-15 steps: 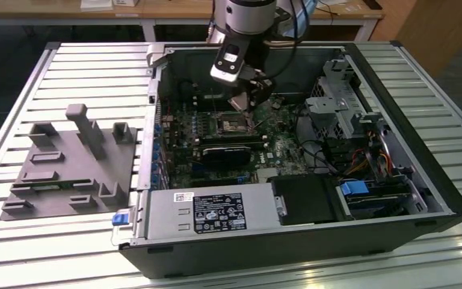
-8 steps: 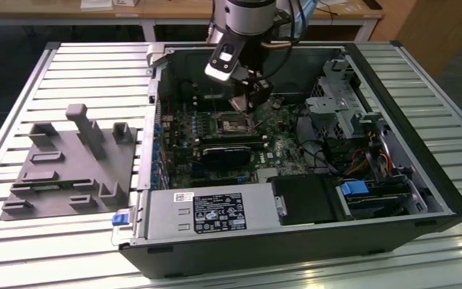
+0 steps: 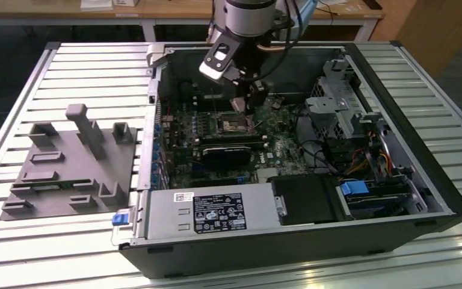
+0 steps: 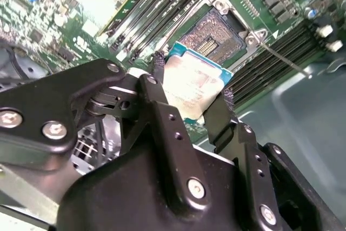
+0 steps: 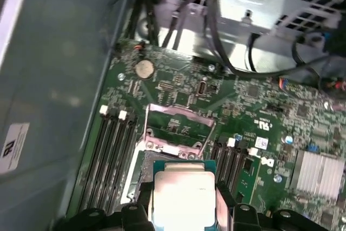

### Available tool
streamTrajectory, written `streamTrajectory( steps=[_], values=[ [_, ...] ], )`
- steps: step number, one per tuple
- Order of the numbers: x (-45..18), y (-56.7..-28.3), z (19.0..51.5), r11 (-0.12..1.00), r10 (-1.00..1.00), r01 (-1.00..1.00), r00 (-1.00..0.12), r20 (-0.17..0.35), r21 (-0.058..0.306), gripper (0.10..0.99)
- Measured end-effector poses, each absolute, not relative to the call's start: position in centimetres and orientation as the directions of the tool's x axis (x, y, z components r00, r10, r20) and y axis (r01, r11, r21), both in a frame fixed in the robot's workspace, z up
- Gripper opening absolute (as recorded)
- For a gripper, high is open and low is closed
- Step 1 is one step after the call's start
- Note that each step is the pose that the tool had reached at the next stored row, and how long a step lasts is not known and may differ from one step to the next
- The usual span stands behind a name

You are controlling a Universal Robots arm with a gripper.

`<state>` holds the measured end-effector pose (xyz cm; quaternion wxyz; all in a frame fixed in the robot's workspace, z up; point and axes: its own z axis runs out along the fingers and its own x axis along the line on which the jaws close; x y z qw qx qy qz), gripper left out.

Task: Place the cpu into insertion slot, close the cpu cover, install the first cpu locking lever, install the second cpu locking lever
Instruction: 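Place the cpu into insertion slot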

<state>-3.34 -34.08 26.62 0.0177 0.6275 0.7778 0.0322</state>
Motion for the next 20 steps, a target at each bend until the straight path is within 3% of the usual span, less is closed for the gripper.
streamTrajectory(
  steps=[11,20],
  values=[
    [-3.5,-34.1,25.8,0.034,0.999,0.997,-0.035,0.013,0.072,0.541],
    [-4.2,-33.7,24.6,0.018,1.0,0.997,-0.018,0.002,0.072,0.541]
  ],
)
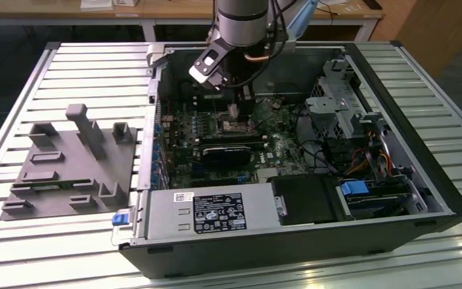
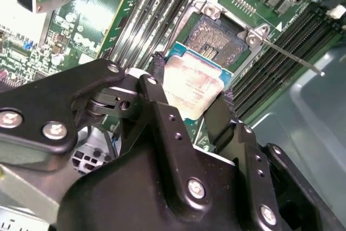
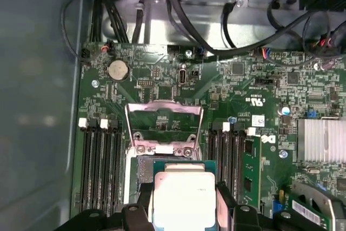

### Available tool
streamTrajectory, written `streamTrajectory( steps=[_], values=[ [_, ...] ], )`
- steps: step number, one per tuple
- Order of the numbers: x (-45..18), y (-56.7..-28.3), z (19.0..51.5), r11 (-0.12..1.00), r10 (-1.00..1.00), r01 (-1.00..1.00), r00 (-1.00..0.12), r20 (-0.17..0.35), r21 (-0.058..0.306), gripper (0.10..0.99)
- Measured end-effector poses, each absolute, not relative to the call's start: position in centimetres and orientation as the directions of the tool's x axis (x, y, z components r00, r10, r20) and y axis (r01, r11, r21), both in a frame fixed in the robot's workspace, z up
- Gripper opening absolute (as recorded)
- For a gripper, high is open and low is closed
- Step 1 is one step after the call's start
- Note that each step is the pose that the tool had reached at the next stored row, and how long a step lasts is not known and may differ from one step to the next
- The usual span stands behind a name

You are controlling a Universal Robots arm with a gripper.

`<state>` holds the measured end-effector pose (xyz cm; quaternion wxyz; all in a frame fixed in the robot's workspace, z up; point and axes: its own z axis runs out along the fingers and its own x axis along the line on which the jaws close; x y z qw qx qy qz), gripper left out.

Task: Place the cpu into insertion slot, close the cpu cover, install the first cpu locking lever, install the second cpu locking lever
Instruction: 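Place the cpu into insertion slot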

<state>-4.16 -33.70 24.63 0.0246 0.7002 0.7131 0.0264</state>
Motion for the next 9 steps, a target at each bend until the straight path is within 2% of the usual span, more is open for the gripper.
streamTrajectory(
  steps=[9],
  values=[
    [-4.5,-33.3,23.4,0.019,1.0,0.997,-0.018,-0.005,0.072,0.541]
  ],
)
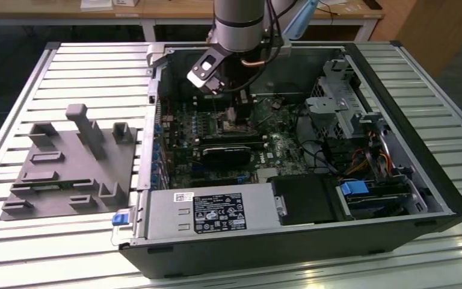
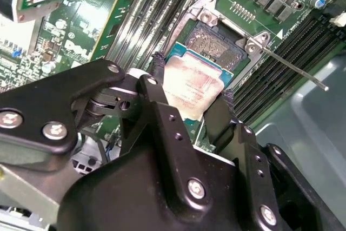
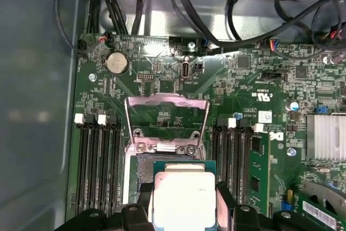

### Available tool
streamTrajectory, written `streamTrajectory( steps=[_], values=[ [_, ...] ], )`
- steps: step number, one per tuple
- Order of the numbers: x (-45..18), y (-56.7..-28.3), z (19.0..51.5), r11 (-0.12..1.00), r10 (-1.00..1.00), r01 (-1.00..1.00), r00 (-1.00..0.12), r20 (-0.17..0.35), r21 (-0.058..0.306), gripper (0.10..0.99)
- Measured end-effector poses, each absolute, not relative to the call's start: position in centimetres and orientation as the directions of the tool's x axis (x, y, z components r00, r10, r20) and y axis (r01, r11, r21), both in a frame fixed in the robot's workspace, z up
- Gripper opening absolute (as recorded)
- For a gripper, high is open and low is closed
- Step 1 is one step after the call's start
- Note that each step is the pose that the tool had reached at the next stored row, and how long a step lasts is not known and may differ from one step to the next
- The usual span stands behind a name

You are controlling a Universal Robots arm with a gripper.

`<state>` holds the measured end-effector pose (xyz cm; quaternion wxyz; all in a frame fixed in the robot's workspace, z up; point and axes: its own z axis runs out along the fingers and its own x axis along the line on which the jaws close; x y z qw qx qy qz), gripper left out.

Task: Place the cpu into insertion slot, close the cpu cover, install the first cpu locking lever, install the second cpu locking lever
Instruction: 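Place the cpu into insertion slot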

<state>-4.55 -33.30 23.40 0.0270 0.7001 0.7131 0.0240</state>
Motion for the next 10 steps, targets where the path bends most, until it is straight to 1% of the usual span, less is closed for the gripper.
streamTrajectory(
  steps=[10],
  values=[
    [-4.9,-32.8,22.0,0.019,1.0,0.997,-0.018,-0.005,0.072,0.541]
  ],
)
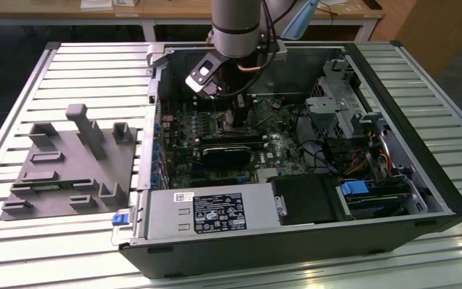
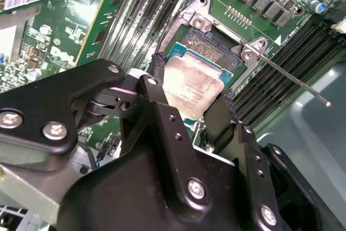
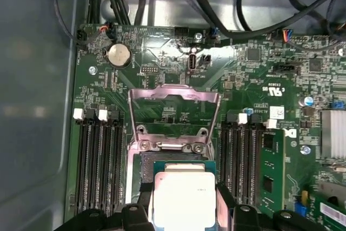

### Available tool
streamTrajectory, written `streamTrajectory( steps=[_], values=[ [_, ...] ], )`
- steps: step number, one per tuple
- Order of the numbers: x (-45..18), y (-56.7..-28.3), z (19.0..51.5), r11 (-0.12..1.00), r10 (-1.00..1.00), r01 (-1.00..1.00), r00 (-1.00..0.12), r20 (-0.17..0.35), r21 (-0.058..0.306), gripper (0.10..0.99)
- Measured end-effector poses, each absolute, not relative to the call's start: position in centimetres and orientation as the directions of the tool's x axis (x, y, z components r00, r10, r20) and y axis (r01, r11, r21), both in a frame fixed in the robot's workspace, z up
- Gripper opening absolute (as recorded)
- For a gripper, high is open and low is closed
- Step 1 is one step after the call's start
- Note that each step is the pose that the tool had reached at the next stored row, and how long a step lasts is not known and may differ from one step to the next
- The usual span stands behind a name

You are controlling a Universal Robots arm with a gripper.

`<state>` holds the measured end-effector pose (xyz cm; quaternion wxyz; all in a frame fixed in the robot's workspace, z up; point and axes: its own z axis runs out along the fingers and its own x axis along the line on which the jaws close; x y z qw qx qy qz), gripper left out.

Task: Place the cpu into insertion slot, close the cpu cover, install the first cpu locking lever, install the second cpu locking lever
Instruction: 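Place the cpu into insertion slot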

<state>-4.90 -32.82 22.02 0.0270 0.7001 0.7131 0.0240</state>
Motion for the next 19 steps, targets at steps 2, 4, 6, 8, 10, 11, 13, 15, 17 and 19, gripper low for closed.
streamTrajectory(
  steps=[2,4,6,8,10,11,13,15,17,19],
  values=[
    [-4.9,-32.7,21.8,0.019,1.0,0.997,-0.018,-0.005,0.072,0.541],
    [-5.0,-32.6,21.5,0.018,1.0,0.997,-0.018,-0.005,0.072,0.541],
    [-5.0,-32.5,21.3,0.019,1.0,0.997,-0.018,-0.005,0.072,0.541],
    [-5.1,-32.4,21.1,0.019,1.0,0.997,-0.018,-0.005,0.072,0.541],
    [-5.2,-32.3,20.9,0.019,1.0,0.997,-0.018,-0.005,0.072,0.541],
    [-5.2,-32.3,20.7,0.019,1.0,0.997,-0.018,-0.005,0.072,0.541],
    [-5.2,-32.2,20.5,0.018,1.0,0.997,-0.018,-0.005,0.072,0.541],
    [-5.2,-32.1,20.2,0.018,1.0,0.997,-0.018,-0.005,0.072,0.541],
    [-5.2,-32.1,20.0,0.017,1.0,0.997,-0.017,-0.005,0.072,0.541],
    [-5.2,-32.1,20.0,0.015,1.0,0.997,-0.014,-0.005,0.072,0.541]
  ],
)
